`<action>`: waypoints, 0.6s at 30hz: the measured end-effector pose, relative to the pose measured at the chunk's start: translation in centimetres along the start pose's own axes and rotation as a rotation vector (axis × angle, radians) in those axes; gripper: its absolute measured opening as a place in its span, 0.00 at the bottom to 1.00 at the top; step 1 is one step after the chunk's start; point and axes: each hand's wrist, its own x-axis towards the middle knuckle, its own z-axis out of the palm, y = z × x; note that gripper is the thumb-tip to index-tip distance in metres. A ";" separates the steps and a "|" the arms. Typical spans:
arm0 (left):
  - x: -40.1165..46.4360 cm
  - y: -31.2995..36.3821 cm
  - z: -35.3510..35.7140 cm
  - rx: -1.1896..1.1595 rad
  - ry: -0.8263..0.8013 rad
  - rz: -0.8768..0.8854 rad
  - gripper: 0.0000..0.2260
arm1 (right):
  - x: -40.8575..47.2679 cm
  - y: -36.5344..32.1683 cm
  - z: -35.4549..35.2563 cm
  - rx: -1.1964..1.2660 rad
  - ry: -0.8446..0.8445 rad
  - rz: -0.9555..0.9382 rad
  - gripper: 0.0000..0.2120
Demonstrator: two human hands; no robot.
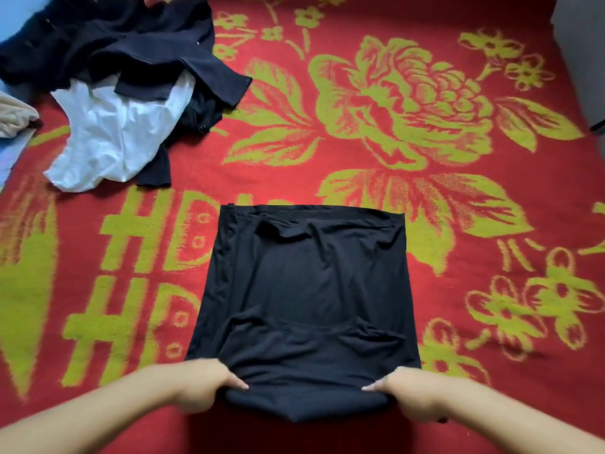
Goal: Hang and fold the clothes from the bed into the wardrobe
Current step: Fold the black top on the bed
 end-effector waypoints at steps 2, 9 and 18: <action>-0.3 -0.5 -4.1 -0.009 -0.024 -0.028 0.27 | -0.8 1.0 -3.8 0.045 0.047 -0.023 0.27; 3.3 -7.1 -20.0 -0.048 0.626 -0.297 0.13 | 1.2 8.7 -18.1 0.181 0.540 0.272 0.21; 14.0 0.3 -11.0 0.157 0.931 -0.347 0.28 | 12.8 1.2 -10.6 -0.015 0.997 0.276 0.26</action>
